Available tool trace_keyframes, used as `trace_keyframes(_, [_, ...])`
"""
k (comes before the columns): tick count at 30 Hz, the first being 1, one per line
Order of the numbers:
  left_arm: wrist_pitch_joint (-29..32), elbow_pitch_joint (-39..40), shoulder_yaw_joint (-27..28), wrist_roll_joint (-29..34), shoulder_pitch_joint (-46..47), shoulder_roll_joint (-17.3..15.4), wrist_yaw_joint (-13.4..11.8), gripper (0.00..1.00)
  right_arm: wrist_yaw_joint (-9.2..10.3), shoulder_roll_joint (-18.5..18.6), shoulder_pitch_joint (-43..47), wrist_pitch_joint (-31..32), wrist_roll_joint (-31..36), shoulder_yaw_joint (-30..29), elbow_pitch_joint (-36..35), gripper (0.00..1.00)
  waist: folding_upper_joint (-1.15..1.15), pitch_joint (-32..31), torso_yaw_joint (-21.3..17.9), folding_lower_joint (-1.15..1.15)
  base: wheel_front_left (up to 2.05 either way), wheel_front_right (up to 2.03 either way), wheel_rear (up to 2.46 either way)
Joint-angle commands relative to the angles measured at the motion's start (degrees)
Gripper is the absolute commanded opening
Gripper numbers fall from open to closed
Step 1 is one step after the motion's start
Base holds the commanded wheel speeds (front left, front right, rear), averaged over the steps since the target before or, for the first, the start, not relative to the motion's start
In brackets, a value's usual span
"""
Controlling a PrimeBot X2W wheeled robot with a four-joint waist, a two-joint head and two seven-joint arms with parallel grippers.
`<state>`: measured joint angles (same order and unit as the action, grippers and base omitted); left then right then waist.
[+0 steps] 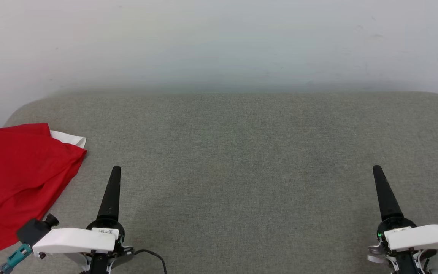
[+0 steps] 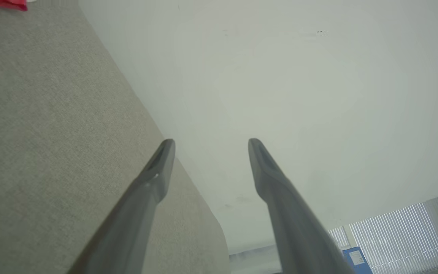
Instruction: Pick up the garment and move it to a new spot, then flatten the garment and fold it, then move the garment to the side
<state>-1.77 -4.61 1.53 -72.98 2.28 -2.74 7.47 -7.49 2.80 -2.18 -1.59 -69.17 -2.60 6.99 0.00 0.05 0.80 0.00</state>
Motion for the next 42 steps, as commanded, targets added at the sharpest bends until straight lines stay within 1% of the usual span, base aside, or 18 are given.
trace_keyframes(1, [-0.59,1.92,-0.01,2.07,0.46,-0.11,0.02,1.00,0.00,0.11,-0.41,-0.70,3.63,0.11,-1.56,1.00,0.00,0.02,0.04,0.00,0.00,0.00,0.00])
trace_keyframes(14, [-3.15,5.18,-2.00,20.29,-0.27,-0.13,0.02,1.00,0.00,0.12,0.16,-3.29,24.75,0.94,-3.07,1.00,0.00,0.07,0.16,0.00,0.00,0.00,0.00])
trace_keyframes(19, [-4.07,5.13,-2.62,28.28,-0.72,-0.13,0.02,1.00,0.00,0.12,0.26,-3.65,31.39,1.60,-3.96,1.00,0.00,0.05,0.25,0.00,0.00,0.00,0.00])
trace_keyframes(26, [-5.25,4.76,-3.10,36.61,-1.27,-0.50,-0.08,1.00,0.00,0.12,0.48,-2.49,37.92,1.83,-5.60,1.00,0.00,0.02,0.48,0.00,0.00,0.00,0.00])
trace_keyframes(34, [-6.52,3.53,-3.96,45.01,-1.47,-2.17,-1.91,1.00,0.00,0.12,0.97,-0.80,45.93,1.68,-7.29,1.00,0.00,0.02,0.65,0.00,0.00,0.00,0.00])
trace_keyframes(38, [-7.17,2.83,-4.63,48.15,-1.27,-2.99,-2.92,1.00,0.00,0.12,1.38,0.03,48.69,1.11,-7.58,1.00,0.00,0.03,0.72,0.00,0.00,0.00,0.00])
trace_keyframes(42, [-7.58,2.63,-5.09,49.83,-1.03,-3.48,-3.47,1.00,0.00,0.12,1.64,0.41,50.45,0.98,-7.79,1.00,0.00,0.03,0.76,0.00,0.00,0.00,0.00])
